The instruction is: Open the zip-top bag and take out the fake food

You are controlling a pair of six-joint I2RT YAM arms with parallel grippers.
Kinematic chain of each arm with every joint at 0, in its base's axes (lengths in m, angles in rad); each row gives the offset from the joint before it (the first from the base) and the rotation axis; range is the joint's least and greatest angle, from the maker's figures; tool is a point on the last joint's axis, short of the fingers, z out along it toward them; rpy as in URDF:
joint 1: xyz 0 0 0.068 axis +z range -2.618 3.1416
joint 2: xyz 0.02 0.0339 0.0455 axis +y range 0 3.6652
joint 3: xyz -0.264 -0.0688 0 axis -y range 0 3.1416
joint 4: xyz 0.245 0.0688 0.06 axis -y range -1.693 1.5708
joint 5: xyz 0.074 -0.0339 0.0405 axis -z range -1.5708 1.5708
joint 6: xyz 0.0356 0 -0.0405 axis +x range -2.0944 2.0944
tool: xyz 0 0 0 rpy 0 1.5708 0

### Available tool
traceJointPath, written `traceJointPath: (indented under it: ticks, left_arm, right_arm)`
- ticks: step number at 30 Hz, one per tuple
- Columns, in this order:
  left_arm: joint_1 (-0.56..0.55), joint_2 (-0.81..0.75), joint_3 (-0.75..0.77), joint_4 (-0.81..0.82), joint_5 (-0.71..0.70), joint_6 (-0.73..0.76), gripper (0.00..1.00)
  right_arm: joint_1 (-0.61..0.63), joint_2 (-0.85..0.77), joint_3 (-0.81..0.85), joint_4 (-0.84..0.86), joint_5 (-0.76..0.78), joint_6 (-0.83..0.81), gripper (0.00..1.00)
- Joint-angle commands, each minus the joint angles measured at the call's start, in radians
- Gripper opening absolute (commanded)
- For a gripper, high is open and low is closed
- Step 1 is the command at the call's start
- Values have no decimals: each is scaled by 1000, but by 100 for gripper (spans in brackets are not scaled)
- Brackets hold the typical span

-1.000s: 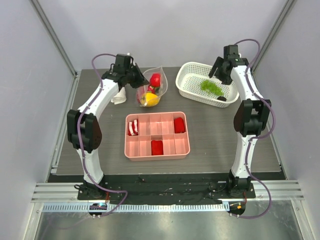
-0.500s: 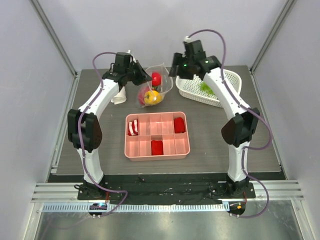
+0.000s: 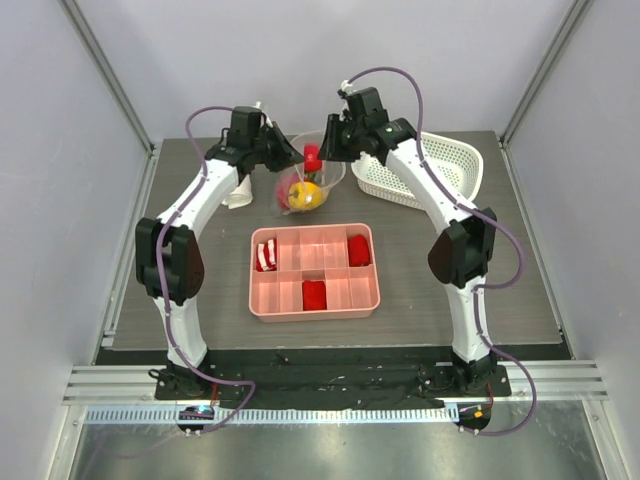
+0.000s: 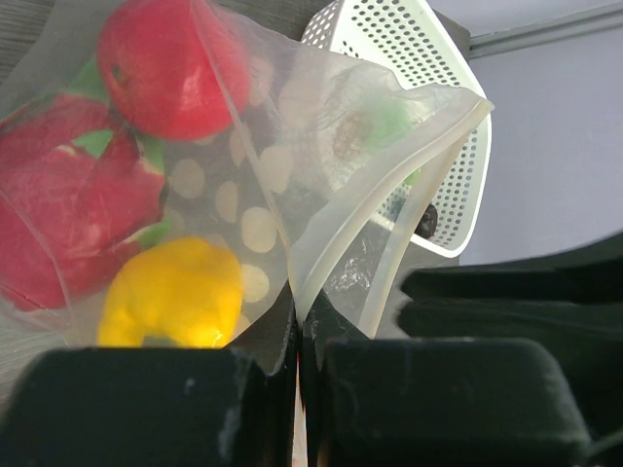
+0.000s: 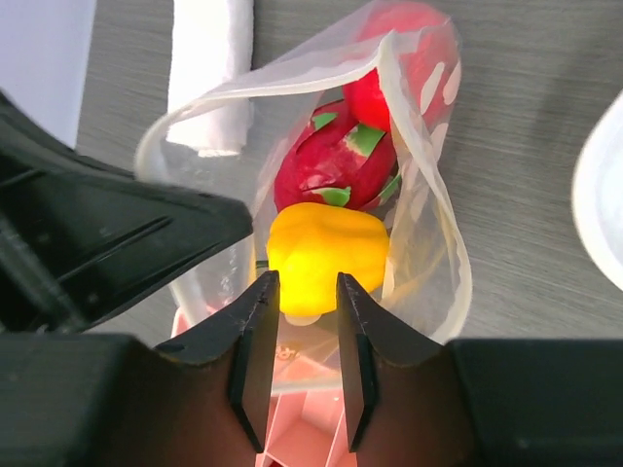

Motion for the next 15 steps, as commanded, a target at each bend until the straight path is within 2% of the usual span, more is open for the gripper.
traceJointPath:
  ticks: [1, 10, 14, 15]
  left_arm:
    - [4, -67, -5, 63, 15, -12, 0]
    - [4, -69, 33, 83, 25, -46, 0]
    - [4, -60, 60, 91, 24, -59, 0]
    - [4, -57, 62, 94, 28, -64, 0]
  right_arm:
    - [37, 30, 16, 65, -61, -20, 35]
    - [50, 10, -165, 140, -104, -8, 38]
    - [50, 22, -191, 150, -111, -8, 44]
    - [48, 23, -199, 153, -114, -8, 51]
